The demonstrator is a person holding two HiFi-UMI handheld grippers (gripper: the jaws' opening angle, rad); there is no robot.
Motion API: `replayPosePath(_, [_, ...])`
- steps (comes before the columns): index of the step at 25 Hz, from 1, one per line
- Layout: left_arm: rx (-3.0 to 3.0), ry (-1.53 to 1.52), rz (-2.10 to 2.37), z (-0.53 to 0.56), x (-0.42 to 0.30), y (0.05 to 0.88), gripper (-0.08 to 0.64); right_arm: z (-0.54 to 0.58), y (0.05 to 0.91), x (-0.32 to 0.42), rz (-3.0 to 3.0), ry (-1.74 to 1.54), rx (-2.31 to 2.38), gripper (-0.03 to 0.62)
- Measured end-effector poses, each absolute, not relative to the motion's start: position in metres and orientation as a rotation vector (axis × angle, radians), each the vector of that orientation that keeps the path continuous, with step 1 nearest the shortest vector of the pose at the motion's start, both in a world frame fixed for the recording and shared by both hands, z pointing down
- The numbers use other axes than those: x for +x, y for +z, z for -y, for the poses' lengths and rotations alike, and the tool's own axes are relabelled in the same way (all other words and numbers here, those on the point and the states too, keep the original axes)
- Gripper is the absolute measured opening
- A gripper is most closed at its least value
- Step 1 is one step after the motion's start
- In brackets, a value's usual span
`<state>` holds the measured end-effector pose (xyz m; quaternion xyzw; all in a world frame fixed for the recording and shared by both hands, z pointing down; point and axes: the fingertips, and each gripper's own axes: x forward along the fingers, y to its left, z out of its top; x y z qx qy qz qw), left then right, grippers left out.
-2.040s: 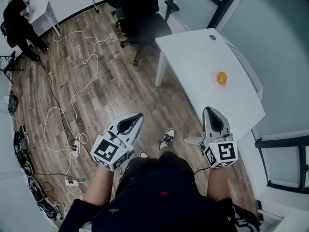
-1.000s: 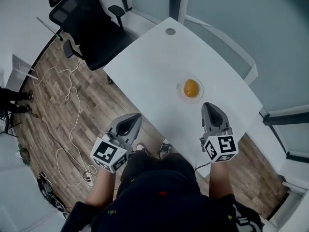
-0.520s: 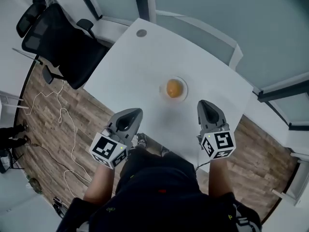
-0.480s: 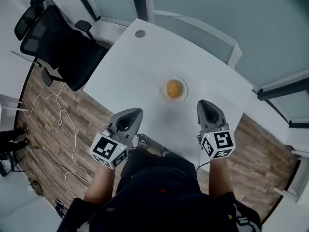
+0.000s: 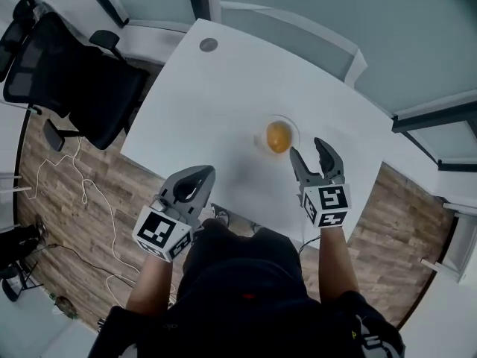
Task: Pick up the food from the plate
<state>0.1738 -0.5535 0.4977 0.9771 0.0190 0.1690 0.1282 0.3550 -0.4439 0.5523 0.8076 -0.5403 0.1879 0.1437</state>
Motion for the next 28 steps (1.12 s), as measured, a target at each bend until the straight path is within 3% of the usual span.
replayPosePath(8, [2.785, 0.515, -0.105, 0.576, 0.169, 0.525, 0.023, 0.488, 0.644, 0.354, 1.486, 0.744, 2.145, 0.345])
replayPosePath(19, [2.734, 0.605, -0.053, 0.581, 0.14, 0.542, 0.023, 0.508, 0.723, 0.369, 1.357, 0.911, 2.099, 0.38])
replayPosePath(28, [2.77, 0.558, -0.045, 0.586, 0.136, 0.518, 0.023, 0.508, 0.659, 0.366, 1.391, 0.662, 2.242, 0.379])
